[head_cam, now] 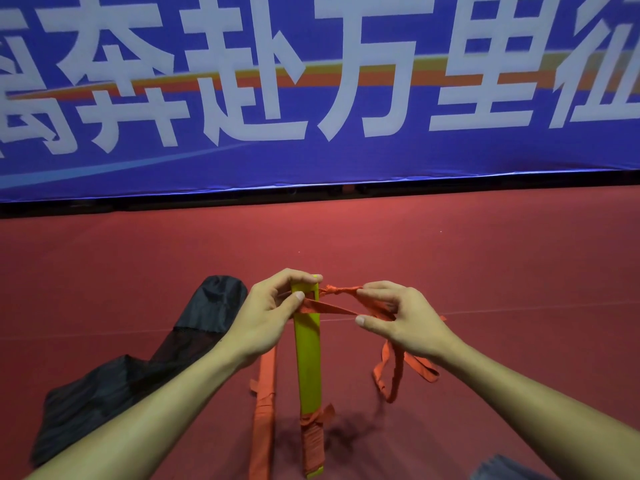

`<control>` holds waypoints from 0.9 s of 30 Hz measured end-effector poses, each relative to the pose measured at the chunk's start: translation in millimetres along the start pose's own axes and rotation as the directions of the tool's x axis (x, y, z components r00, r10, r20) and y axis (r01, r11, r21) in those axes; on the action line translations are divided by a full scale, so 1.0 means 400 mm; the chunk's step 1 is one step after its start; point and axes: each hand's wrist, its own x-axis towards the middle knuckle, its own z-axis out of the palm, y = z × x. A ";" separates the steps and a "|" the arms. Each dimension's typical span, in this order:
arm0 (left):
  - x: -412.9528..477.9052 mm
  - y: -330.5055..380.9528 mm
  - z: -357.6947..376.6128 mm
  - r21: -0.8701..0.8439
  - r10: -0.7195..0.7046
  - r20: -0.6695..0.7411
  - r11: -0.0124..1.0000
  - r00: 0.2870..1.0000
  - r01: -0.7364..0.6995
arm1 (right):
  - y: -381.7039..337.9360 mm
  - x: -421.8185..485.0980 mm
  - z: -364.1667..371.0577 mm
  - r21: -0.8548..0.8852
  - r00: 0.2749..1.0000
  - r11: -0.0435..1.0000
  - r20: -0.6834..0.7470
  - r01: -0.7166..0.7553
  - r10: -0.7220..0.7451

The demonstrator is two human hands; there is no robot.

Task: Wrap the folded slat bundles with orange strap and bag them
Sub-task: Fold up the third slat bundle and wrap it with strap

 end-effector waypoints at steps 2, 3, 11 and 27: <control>0.001 0.000 -0.002 -0.006 -0.001 -0.006 1.000 1.000 0.001 | 0.001 0.000 -0.001 -0.035 1.000 0.999 -0.014 0.016 -0.016; 0.001 -0.001 -0.003 -0.010 -0.001 -0.012 1.000 1.000 0.001 | 0.002 0.000 -0.001 -0.052 1.000 0.998 -0.018 0.022 -0.023; 0.002 -0.008 -0.005 -0.032 -0.007 -0.019 0.999 1.000 0.007 | 0.007 -0.004 -0.007 -0.009 0.998 0.999 0.056 0.031 -0.030; 0.006 -0.016 -0.016 -0.022 -0.014 -0.053 1.000 0.998 0.013 | 0.031 -0.001 -0.009 -0.008 0.999 0.999 0.007 0.048 -0.048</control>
